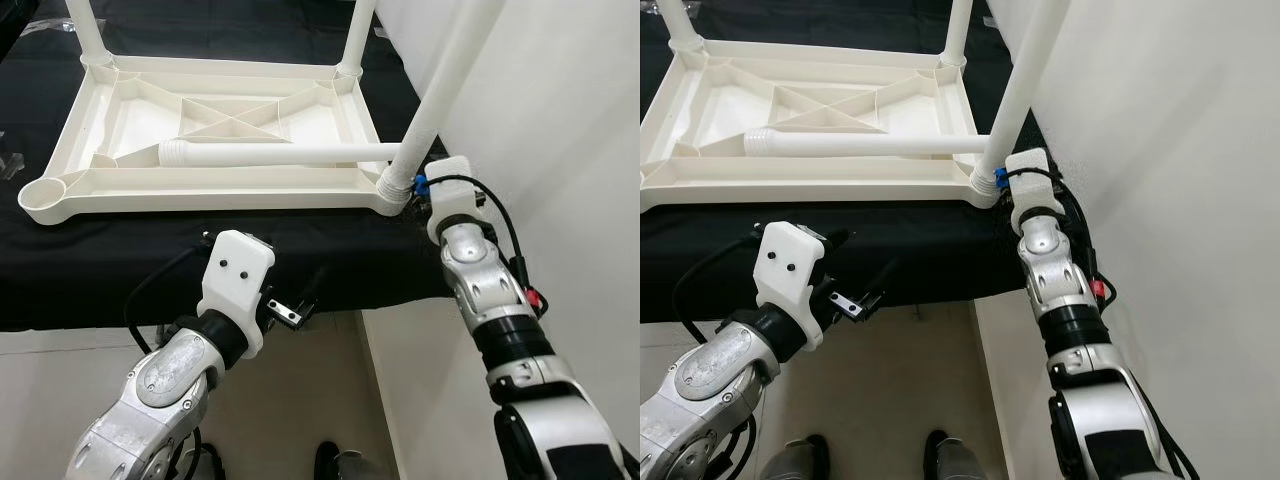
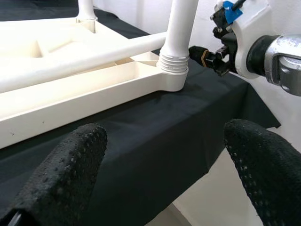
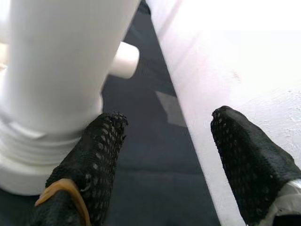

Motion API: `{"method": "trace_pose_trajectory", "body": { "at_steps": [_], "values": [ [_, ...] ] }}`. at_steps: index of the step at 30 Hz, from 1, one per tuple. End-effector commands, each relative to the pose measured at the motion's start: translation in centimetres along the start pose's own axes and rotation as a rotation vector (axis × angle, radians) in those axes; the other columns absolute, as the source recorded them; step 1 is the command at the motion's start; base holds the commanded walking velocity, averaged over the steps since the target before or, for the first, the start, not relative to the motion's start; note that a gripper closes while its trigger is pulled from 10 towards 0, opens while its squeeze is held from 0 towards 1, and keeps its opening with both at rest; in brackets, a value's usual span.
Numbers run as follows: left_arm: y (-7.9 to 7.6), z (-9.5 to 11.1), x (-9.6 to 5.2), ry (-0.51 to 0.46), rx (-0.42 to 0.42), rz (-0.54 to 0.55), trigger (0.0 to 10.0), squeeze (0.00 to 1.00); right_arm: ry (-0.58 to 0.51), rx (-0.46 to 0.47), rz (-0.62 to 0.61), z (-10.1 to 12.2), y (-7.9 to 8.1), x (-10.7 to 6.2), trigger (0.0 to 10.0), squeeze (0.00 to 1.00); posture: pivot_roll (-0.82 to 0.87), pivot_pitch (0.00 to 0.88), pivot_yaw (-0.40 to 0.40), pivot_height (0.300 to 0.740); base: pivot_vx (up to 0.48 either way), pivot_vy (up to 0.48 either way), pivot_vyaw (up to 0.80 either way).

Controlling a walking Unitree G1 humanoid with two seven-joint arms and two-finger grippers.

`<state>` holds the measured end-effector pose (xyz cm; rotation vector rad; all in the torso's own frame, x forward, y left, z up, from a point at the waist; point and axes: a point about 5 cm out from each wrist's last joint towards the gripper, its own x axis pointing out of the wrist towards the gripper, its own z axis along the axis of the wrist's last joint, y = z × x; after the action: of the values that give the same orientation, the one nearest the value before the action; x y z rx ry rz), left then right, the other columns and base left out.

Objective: Building children table

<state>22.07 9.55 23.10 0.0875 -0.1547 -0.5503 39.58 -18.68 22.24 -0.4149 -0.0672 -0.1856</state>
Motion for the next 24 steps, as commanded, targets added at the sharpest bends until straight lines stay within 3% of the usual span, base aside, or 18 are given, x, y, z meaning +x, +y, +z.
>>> {"method": "trace_pose_trajectory", "body": {
  "at_steps": [1,9,24],
  "values": [
    [-0.3,0.0,-0.4,0.006,0.0,-0.008,10.0,0.0,0.023,-0.011,-0.022,-0.8,-0.5,0.1,10.0,0.0,0.07,0.259,-0.126,0.74,0.0,0.0,0.0],
    [-0.4,0.1,-0.2,0.004,-0.003,-0.013,10.0,0.0,0.01,0.011,-0.025,-0.9,-0.3,0.4,10.0,0.0,0.07,0.255,-0.121,0.74,0.0,0.0,0.0],
    [-0.4,0.3,-0.3,-0.002,0.001,-0.018,10.0,0.0,0.044,-0.081,-0.032,-1.8,1.4,0.5,10.0,0.0,0.08,0.251,-0.119,0.74,0.0,0.0,0.0]
  ]
}}
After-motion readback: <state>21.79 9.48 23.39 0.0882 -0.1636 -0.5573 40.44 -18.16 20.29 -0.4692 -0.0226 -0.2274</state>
